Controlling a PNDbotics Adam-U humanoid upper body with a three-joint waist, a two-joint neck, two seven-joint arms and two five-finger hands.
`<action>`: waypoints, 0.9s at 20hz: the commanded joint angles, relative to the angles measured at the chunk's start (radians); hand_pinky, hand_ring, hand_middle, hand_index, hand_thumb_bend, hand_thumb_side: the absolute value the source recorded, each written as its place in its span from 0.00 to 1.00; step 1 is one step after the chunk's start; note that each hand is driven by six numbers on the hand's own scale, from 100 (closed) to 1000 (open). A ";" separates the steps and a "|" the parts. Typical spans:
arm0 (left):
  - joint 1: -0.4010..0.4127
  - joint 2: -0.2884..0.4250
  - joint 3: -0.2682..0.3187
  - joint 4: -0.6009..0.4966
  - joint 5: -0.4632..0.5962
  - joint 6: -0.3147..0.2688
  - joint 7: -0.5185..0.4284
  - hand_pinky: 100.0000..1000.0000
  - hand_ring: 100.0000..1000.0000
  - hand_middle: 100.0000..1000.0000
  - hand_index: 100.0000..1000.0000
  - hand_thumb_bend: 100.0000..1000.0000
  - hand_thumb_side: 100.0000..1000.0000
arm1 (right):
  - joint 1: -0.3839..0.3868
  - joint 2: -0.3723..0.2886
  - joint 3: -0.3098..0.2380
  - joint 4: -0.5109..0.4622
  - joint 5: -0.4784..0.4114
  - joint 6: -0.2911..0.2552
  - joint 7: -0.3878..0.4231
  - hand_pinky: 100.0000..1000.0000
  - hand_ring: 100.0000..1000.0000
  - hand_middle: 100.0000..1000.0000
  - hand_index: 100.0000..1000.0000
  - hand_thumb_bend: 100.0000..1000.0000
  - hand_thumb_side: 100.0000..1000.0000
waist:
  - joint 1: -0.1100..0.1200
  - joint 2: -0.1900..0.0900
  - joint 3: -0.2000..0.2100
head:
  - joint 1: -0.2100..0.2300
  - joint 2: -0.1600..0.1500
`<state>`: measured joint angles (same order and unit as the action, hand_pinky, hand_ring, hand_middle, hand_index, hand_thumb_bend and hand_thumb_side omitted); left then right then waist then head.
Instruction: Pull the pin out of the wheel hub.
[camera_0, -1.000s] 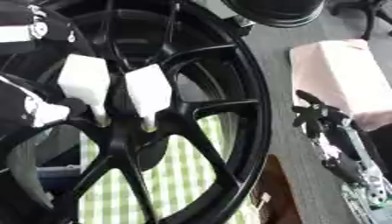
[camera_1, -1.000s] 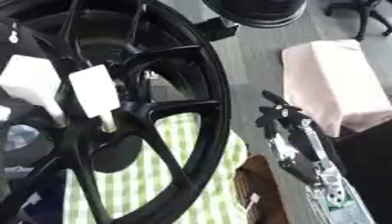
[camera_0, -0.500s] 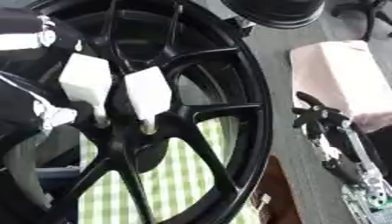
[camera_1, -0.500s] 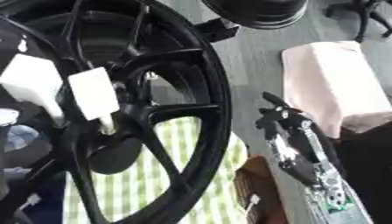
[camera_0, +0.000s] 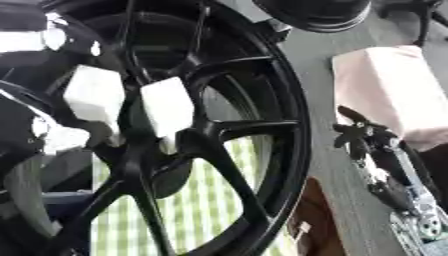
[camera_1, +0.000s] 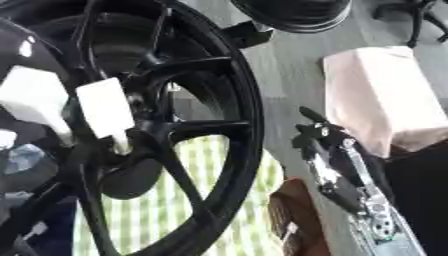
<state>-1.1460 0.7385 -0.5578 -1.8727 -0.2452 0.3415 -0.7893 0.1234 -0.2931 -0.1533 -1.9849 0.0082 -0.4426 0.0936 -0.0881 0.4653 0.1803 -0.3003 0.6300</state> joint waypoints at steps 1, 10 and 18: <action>-0.019 0.026 0.010 -0.013 -0.027 0.018 -0.023 0.63 0.39 0.31 0.47 0.06 0.00 | 0.004 -0.005 -0.002 -0.015 -0.006 -0.002 0.000 0.84 0.98 0.43 0.54 0.00 0.57 | 0.004 -0.030 0.000 | -0.001 -0.013; -0.021 0.027 0.018 -0.047 -0.058 0.045 0.069 0.58 0.21 0.04 0.20 0.12 0.00 | 0.007 0.001 -0.003 -0.015 -0.021 0.002 0.002 0.84 0.98 0.43 0.54 0.00 0.61 | 0.002 -0.034 -0.002 | 0.002 -0.011; -0.051 0.079 0.087 -0.123 -0.013 0.092 0.071 0.56 0.17 0.00 0.17 0.19 0.03 | 0.021 -0.004 -0.008 -0.015 -0.026 0.000 -0.005 0.84 0.98 0.43 0.54 0.00 0.62 | 0.007 -0.054 0.011 | 0.027 -0.001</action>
<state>-1.1758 0.7834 -0.5005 -1.9738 -0.2686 0.4209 -0.7088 0.1399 -0.2856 -0.1538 -1.9849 -0.0100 -0.4419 0.0931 -0.0865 0.4451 0.1921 -0.2796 0.6310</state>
